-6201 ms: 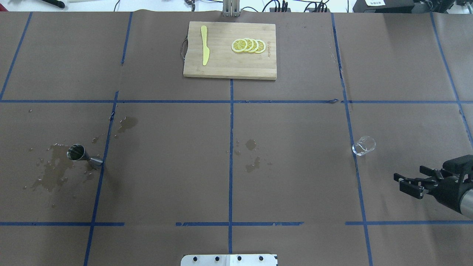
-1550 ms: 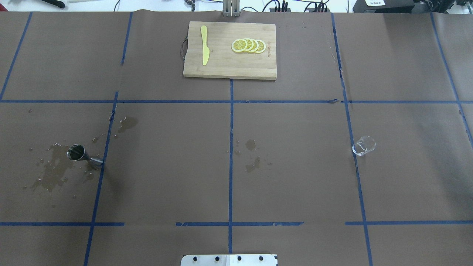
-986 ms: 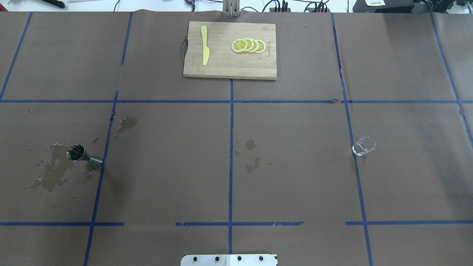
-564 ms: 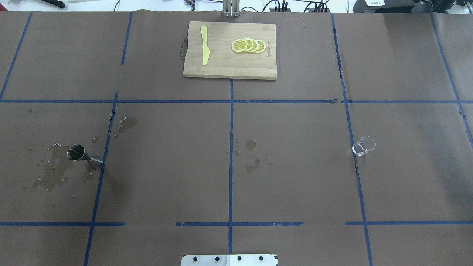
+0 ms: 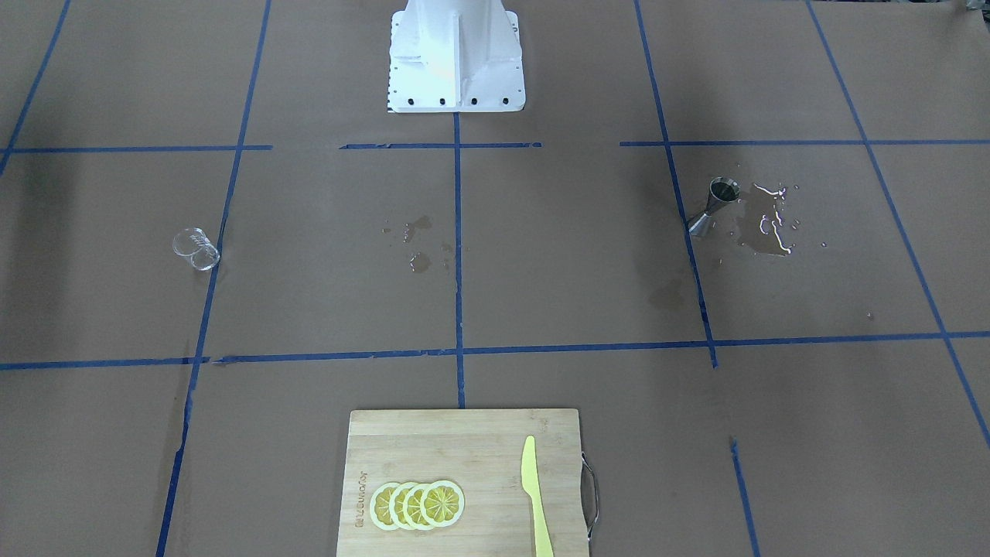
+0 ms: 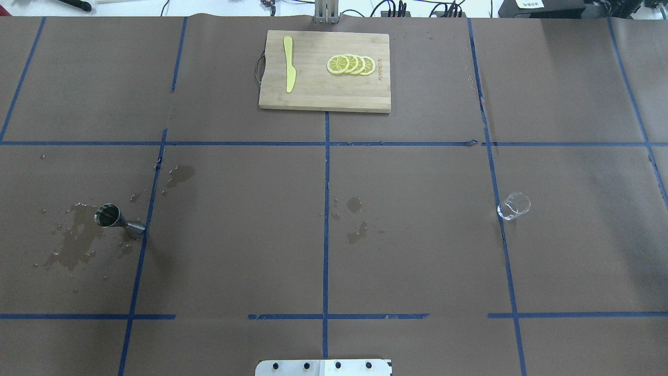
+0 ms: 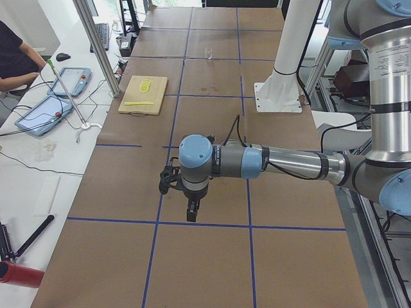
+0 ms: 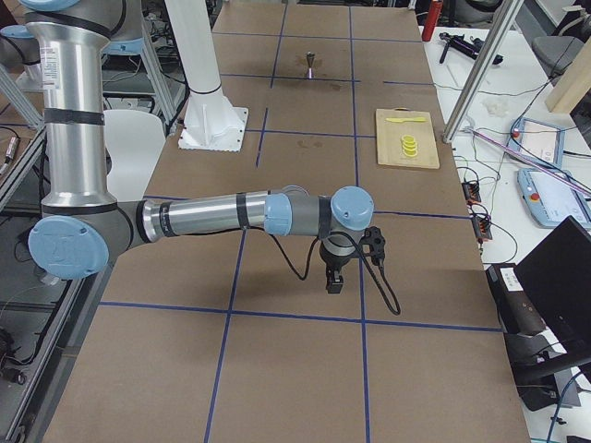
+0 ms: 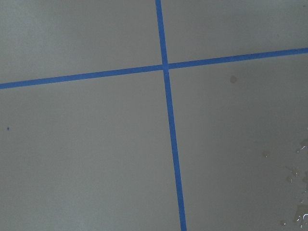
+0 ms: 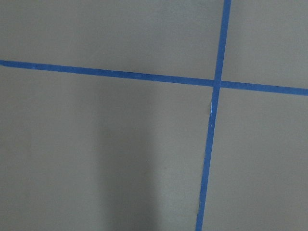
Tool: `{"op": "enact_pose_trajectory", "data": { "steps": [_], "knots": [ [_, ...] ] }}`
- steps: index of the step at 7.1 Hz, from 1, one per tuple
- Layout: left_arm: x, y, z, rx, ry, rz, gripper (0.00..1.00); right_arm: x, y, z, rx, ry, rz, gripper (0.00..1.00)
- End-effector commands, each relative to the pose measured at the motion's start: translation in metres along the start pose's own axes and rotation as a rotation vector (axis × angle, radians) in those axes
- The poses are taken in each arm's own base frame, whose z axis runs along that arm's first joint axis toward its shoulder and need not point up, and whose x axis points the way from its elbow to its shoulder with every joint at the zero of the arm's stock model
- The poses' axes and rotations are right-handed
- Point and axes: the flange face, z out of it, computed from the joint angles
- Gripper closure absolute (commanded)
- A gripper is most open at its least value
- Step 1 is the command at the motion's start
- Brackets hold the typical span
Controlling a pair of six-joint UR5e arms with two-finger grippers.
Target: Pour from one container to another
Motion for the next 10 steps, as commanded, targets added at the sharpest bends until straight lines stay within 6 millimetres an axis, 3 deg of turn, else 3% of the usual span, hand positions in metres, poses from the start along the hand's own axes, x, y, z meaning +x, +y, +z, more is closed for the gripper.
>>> {"op": "enact_pose_trajectory", "data": {
  "steps": [1, 4, 10],
  "knots": [
    [0.0046, -0.0023, 0.0053, -0.007, 0.032, 0.002, 0.0, -0.0006, 0.0, -0.0006, 0.001, 0.0, -0.001, 0.0],
    [0.0, -0.0041, 0.014, 0.002, 0.035, 0.018, 0.0, -0.0035, -0.0009, -0.0032, 0.007, 0.0, -0.009, 0.0],
    [0.0022, -0.0113, 0.0103, 0.01, 0.025, 0.022, 0.0, -0.0044, -0.0006, -0.004, 0.011, 0.001, -0.014, 0.0]
  ]
}}
